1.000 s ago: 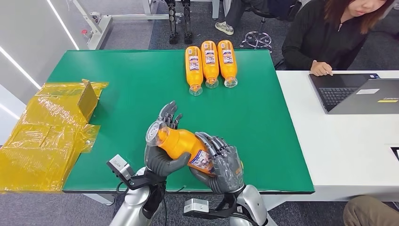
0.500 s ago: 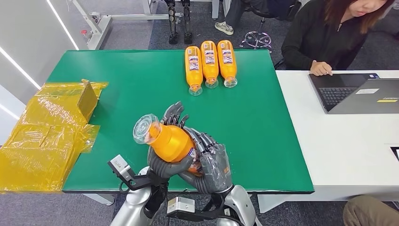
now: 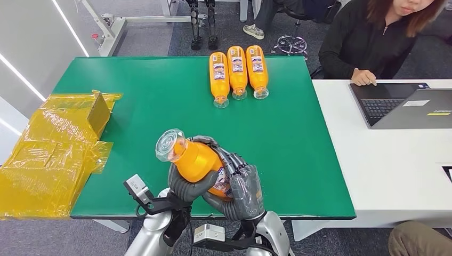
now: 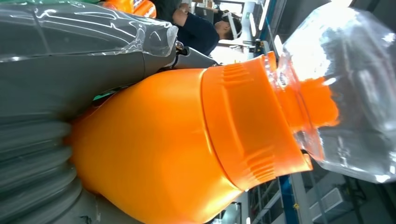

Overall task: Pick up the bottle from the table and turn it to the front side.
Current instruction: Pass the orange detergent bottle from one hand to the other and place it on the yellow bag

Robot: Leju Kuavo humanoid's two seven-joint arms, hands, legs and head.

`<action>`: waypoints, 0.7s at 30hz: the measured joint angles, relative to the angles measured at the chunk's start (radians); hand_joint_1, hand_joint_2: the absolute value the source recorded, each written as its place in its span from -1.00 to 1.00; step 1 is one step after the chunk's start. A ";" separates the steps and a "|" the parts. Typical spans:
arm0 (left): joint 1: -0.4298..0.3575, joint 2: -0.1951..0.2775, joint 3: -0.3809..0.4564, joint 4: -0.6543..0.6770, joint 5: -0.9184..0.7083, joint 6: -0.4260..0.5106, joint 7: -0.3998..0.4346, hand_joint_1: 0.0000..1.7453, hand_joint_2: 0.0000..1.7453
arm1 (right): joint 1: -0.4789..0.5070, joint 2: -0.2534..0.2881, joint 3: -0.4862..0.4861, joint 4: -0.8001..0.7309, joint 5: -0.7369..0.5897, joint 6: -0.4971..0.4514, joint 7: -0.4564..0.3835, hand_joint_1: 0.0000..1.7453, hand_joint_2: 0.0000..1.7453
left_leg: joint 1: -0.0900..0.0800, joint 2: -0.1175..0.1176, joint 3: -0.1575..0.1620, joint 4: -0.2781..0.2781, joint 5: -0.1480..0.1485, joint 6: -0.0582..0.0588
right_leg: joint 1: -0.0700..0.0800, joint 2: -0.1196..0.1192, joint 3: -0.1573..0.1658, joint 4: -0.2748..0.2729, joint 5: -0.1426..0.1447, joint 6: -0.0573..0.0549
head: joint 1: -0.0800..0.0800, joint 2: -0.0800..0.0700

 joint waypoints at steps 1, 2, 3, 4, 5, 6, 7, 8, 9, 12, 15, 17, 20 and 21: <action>-0.001 0.000 0.000 0.001 0.002 -0.001 0.000 0.98 1.00 | 0.001 0.000 0.000 0.000 0.000 0.000 0.000 -0.62 1.00 | 0.000 0.000 0.000 0.000 0.000 0.000 | 0.000 0.000 0.000 0.000 0.000 0.000 | 0.000 0.000; -0.003 0.000 0.000 0.002 0.003 -0.002 0.000 0.98 1.00 | 0.003 0.000 0.000 0.000 0.001 0.001 0.002 -1.00 1.00 | 0.000 0.000 0.000 0.000 0.000 0.000 | 0.000 0.000 0.000 0.000 0.000 0.000 | 0.000 0.000; -0.006 0.000 0.000 0.004 0.004 -0.004 0.000 0.98 1.00 | 0.005 0.000 0.000 0.000 0.002 0.001 0.004 -1.00 1.00 | 0.000 0.000 0.000 0.000 0.000 0.000 | 0.000 0.000 0.000 0.000 0.000 0.000 | 0.000 0.000; -0.009 -0.001 0.000 0.007 0.005 -0.005 0.000 0.97 1.00 | 0.007 0.000 0.000 -0.001 0.004 0.000 0.006 -1.00 1.00 | 0.000 0.000 0.000 0.000 0.000 0.000 | 0.000 0.000 0.000 0.000 0.000 0.000 | 0.000 0.000; -0.012 -0.002 0.000 0.010 0.006 -0.006 0.000 0.96 1.00 | 0.009 0.000 -0.001 -0.002 0.007 0.000 0.009 -1.00 1.00 | 0.000 0.000 0.000 0.000 0.000 0.000 | 0.000 0.000 0.000 0.000 0.000 0.000 | 0.000 0.000; -0.015 -0.002 0.000 0.012 0.007 -0.007 0.000 0.95 1.00 | 0.011 0.000 -0.002 -0.003 0.010 0.000 0.012 -1.00 1.00 | 0.000 0.000 0.000 0.000 0.000 0.000 | 0.000 0.000 0.000 0.000 0.000 0.000 | 0.000 0.000; -0.017 -0.003 0.000 0.014 0.007 -0.008 0.000 0.94 1.00 | 0.013 0.000 -0.003 -0.006 0.013 -0.001 0.015 -1.00 1.00 | 0.000 0.001 0.000 0.000 0.000 0.000 | 0.000 0.000 0.000 0.000 0.000 0.000 | 0.000 0.000; -0.019 -0.004 0.000 0.016 0.008 -0.010 0.000 0.93 1.00 | 0.015 0.000 -0.005 -0.009 0.017 -0.002 0.019 -1.00 1.00 | 0.000 0.001 0.000 0.000 0.000 0.000 | 0.000 0.000 0.000 0.000 0.000 0.000 | 0.000 0.000; -0.020 -0.005 0.000 0.017 0.009 -0.011 0.000 0.93 1.00 | 0.017 0.000 -0.007 -0.013 0.020 -0.002 0.023 -1.00 1.00 | 0.000 0.001 0.000 0.000 0.000 0.000 | 0.000 0.000 0.000 0.000 0.000 0.000 | 0.000 0.000; -0.026 -0.007 0.000 0.023 0.010 -0.017 0.000 0.90 1.00 | 0.022 0.000 -0.010 -0.025 0.032 0.000 0.035 -1.00 1.00 | 0.000 0.000 0.000 0.000 0.000 0.000 | 0.000 0.000 0.000 0.000 0.000 0.000 | 0.000 0.000; -0.032 -0.010 0.000 0.029 0.011 -0.021 0.000 0.84 1.00 | 0.026 0.000 -0.013 -0.038 0.042 0.004 0.047 -1.00 1.00 | 0.000 0.001 0.000 0.000 0.000 0.000 | 0.000 0.000 0.000 0.000 0.000 0.000 | 0.000 0.000; -0.034 -0.011 0.000 0.033 0.012 -0.022 0.000 0.79 1.00 | 0.029 0.000 -0.015 -0.045 0.048 0.006 0.053 -1.00 1.00 | 0.000 0.000 0.000 0.000 0.000 0.000 | 0.000 0.000 0.000 0.000 0.000 0.000 | 0.000 0.000; -0.037 -0.012 0.000 0.038 0.012 -0.022 0.000 0.77 1.00 | 0.033 0.000 -0.017 -0.055 0.054 0.008 0.057 -1.00 1.00 | 0.000 0.000 0.000 0.000 0.000 0.000 | 0.000 0.000 0.000 0.000 0.000 0.000 | 0.000 0.000; -0.039 -0.012 0.000 0.040 0.012 -0.021 0.000 0.77 1.00 | 0.034 0.000 -0.018 -0.059 0.056 0.009 0.059 -1.00 1.00 | 0.000 0.000 0.000 0.000 0.000 0.000 | 0.000 0.000 0.000 0.000 0.000 0.000 | 0.000 0.000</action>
